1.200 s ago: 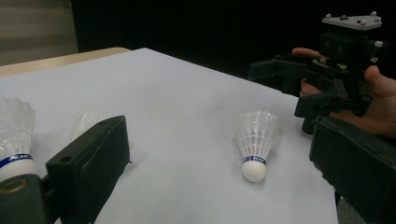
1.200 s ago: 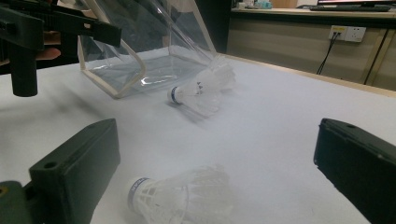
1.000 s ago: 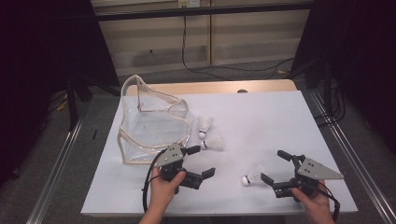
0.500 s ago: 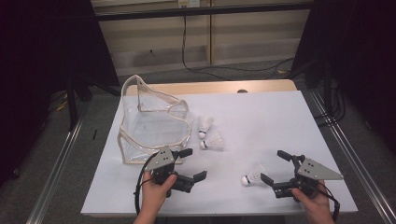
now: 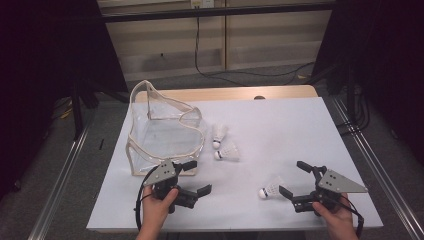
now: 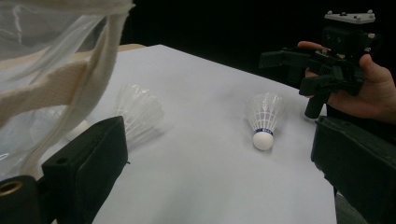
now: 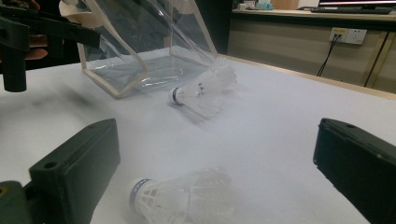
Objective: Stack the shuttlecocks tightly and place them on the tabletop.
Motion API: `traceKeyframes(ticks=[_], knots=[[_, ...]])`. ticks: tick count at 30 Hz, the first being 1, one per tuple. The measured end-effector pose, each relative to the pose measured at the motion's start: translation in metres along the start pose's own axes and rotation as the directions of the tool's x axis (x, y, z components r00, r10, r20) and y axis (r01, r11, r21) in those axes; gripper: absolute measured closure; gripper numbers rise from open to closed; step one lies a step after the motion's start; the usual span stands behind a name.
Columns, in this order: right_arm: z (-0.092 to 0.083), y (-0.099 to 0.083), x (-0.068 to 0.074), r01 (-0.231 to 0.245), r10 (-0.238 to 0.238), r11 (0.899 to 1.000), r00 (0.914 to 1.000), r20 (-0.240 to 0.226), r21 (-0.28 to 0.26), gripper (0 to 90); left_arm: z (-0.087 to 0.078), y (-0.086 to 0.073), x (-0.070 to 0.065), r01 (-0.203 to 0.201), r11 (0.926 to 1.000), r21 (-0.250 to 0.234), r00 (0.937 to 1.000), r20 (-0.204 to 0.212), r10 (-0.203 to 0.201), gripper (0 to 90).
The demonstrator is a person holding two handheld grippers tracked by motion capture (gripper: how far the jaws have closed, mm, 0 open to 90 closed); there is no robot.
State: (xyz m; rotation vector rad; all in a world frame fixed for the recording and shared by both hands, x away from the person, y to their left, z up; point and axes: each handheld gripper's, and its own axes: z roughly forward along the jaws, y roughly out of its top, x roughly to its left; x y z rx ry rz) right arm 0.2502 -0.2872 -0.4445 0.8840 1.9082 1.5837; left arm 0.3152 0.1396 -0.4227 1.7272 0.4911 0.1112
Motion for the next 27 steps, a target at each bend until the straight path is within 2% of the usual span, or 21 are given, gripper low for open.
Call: traceKeyframes(ticks=[5,9,18,27], knots=[[0.0,0.0,0.0,0.001,-0.001,1.0,1.0,0.001,0.002,0.1,-0.007,-0.001,0.004,-0.005,0.9997,-0.023,1.0,-0.004,0.005,3.8],[0.0,0.0,0.0,-0.001,0.001,1.0,1.0,0.001,0.003,0.1,-0.01,-0.004,0.006,-0.005,0.9999,-0.016,0.9998,-0.017,0.005,3.8],[0.0,0.0,0.0,-0.002,0.002,1.0,1.0,0.002,0.007,0.2,-0.016,-0.004,0.008,-0.016,0.9997,-0.018,0.9997,-0.018,0.016,3.0],[0.002,-0.001,0.001,-0.001,0.001,1.0,1.0,-0.005,0.015,0.2,-0.036,-0.009,0.014,-0.002,0.9996,-0.03,0.9989,-0.047,0.001,2.8]])
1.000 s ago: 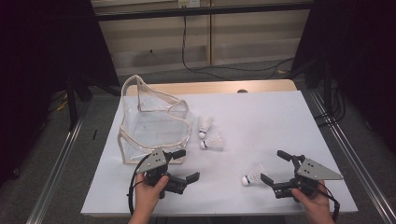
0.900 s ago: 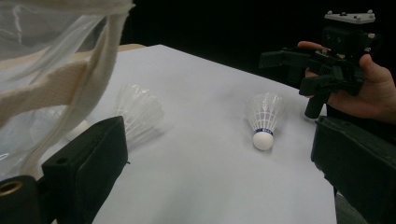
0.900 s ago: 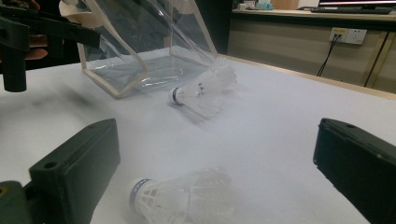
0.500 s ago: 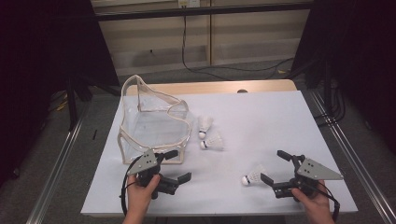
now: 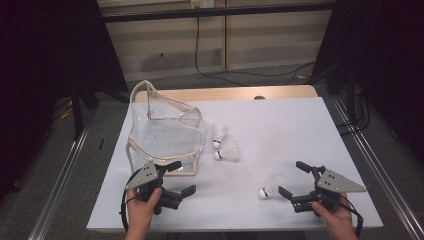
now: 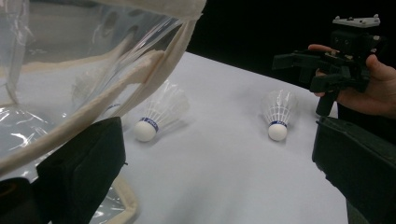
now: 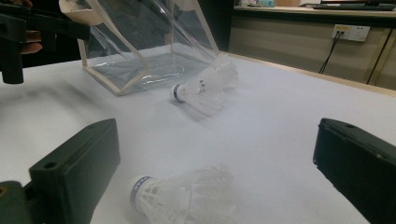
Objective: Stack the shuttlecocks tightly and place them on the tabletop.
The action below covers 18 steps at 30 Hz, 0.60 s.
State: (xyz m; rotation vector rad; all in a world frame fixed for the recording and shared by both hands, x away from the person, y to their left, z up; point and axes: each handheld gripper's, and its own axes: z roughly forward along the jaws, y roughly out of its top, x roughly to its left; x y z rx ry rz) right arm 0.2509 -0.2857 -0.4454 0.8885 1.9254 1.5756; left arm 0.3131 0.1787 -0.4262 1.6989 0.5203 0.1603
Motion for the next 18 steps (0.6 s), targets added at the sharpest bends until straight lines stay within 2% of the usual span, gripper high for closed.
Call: traceKeyframes(ticks=[4,11,13,18], knots=[[0.0,0.0,0.0,0.006,-0.006,1.0,1.0,0.002,0.004,0.1,-0.008,-0.003,0.003,-0.006,1.0,0.005,0.9999,-0.014,0.006,2.5],[0.001,0.0,0.002,0.012,-0.012,1.0,0.9999,0.003,0.006,0.2,-0.017,-0.007,0.007,-0.009,1.0,0.001,0.9998,-0.017,0.009,2.4],[0.001,0.0,0.002,0.018,-0.018,1.0,0.9998,0.002,0.009,0.2,-0.019,-0.008,0.008,-0.013,0.9999,-0.003,0.9999,-0.006,0.013,2.2],[0.002,0.0,0.002,0.021,-0.021,1.0,0.9998,-0.004,0.013,0.2,-0.024,-0.01,0.012,-0.011,0.9999,-0.003,0.9998,-0.014,0.011,1.8]])
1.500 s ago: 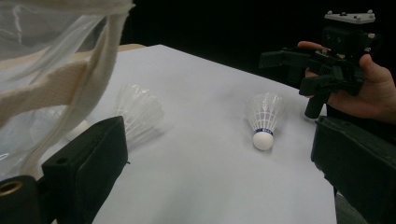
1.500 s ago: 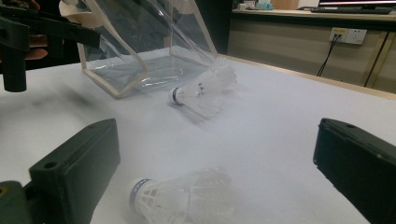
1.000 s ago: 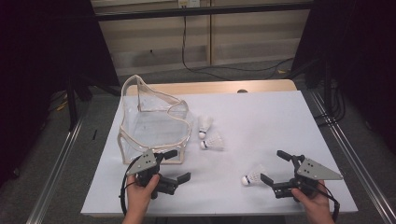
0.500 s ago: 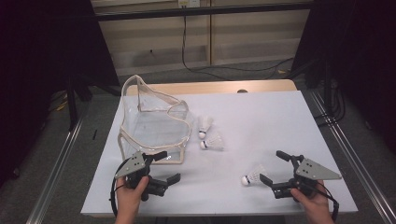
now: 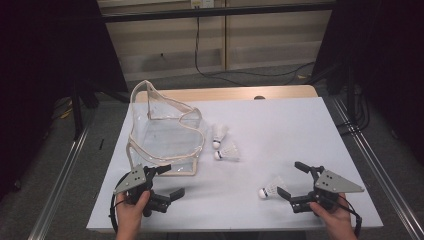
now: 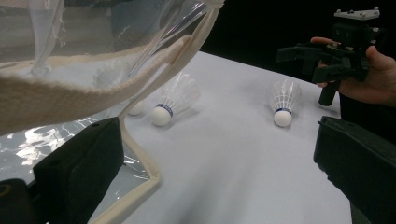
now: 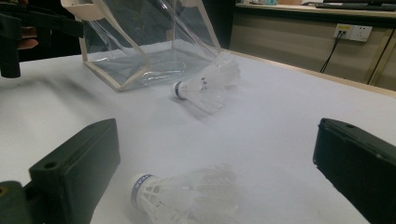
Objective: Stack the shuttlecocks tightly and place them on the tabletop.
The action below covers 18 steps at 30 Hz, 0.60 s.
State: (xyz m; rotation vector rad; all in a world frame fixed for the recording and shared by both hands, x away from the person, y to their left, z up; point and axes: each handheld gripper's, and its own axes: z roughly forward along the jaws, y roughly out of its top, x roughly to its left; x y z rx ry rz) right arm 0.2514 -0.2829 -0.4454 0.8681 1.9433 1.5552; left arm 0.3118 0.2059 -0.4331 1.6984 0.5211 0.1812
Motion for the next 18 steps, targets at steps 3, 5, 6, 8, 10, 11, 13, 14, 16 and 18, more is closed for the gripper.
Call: traceKeyframes(ticks=[3,5,6,8,10,11,13,14,16,18], knots=[[0.0009,0.0,-0.0006,-0.003,0.003,1.0,1.0,0.004,-0.002,0.2,-0.0014,0.0,0.001,0.005,0.9999,-0.009,1.0,-0.003,-0.005,1.8],[0.0014,0.0,-0.0011,-0.007,0.007,1.0,1.0,0.002,-0.001,0.1,-0.0032,-0.0012,0.0021,0.007,0.9999,-0.01,1.0,-0.002,-0.007,1.8],[0.0019,0.0001,-0.0012,-0.007,0.007,1.0,1.0,0.005,0.0,0.1,-0.0038,-0.0015,0.0025,0.006,0.9999,-0.009,1.0,-0.004,-0.006,1.8],[0.003,-0.0001,-0.0014,-0.006,0.006,1.0,1.0,0.0,0.002,0.2,-0.0054,-0.0024,0.0035,0.011,0.9999,-0.006,0.9999,-0.007,-0.011,1.7],[0.0039,0.0001,-0.001,-0.008,0.008,1.0,1.0,-0.003,0.004,0.2,-0.0068,-0.0025,0.004,0.008,0.9999,-0.007,0.9999,-0.009,-0.008,1.7],[0.0039,0.0002,-0.0009,-0.01,0.01,1.0,0.9999,-0.004,0.005,0.2,-0.0074,-0.0025,0.004,0.009,0.9999,-0.008,0.9999,-0.008,-0.009,1.7],[0.0037,0.0002,-0.0008,-0.011,0.011,1.0,0.9999,-0.004,0.008,0.2,-0.0081,-0.003,0.0037,0.012,0.9999,-0.007,0.9999,-0.009,-0.012,1.7],[0.0037,0.0001,-0.0009,-0.012,0.012,1.0,0.9999,-0.006,0.009,0.3,-0.0083,-0.0032,0.0039,0.013,0.9999,-0.002,0.9998,-0.011,-0.013,1.7],[0.0036,0.0004,-0.0015,-0.017,0.017,1.0,0.9998,-0.011,0.009,0.3,-0.0089,-0.0036,0.0043,0.015,0.9999,0.001,0.9998,-0.015,-0.015,1.7],[0.0033,0.0008,-0.002,-0.023,0.024,1.0,0.9997,-0.012,0.005,0.4,-0.0094,-0.0036,0.005,0.017,0.9999,-0.001,0.9997,-0.019,-0.017,1.7]])
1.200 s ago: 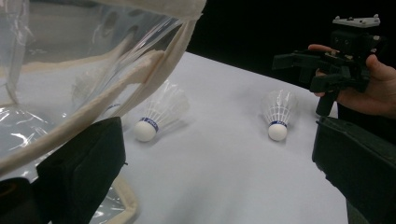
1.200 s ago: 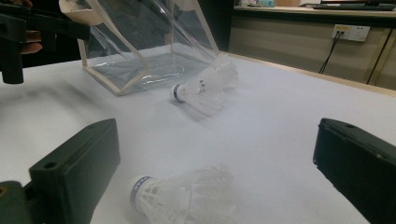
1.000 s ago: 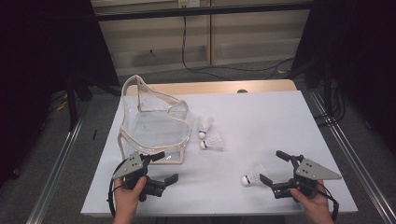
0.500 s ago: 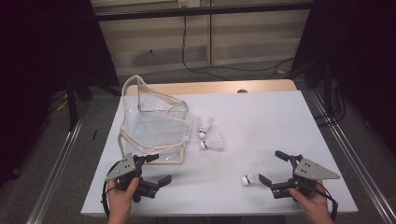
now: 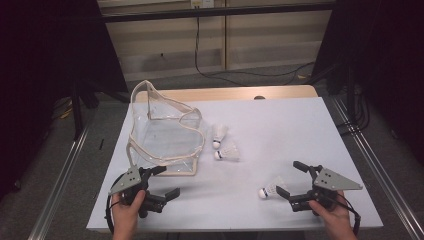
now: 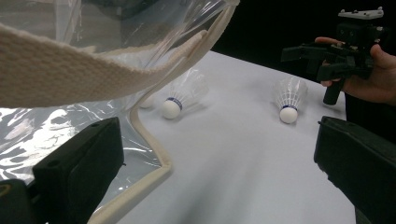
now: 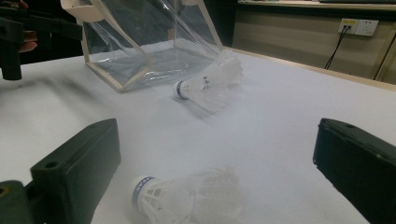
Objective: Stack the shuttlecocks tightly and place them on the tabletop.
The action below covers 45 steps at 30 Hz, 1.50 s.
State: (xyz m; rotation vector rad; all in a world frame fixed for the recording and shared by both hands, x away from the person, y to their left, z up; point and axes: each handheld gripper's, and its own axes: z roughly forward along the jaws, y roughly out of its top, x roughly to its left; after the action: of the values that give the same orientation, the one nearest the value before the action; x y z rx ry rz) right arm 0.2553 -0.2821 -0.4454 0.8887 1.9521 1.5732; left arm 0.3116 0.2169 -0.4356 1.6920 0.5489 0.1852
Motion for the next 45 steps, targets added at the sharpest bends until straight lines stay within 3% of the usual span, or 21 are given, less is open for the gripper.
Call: traceKeyframes(ticks=[16,34,45], knots=[[-0.0026,0.0,-0.0011,-0.04,0.04,0.999,0.9992,-0.007,0.018,1.5,-0.0029,0.0003,0.0027,0.003,0.9999,-0.011,0.9998,-0.022,-0.004,1.4],[-0.0044,-0.0001,-0.0012,-0.064,0.065,0.996,0.9976,-0.023,0.066,1.5,-0.0051,0.0001,0.0013,-0.031,0.9992,-0.024,0.9991,-0.031,0.03,0.8],[-0.0028,0.0008,-0.0007,-0.107,0.111,0.989,0.9933,-0.032,0.101,5.3,-0.0039,-0.0019,-0.0002,-0.04,0.9991,-0.015,0.9987,-0.031,0.04,0.8]])
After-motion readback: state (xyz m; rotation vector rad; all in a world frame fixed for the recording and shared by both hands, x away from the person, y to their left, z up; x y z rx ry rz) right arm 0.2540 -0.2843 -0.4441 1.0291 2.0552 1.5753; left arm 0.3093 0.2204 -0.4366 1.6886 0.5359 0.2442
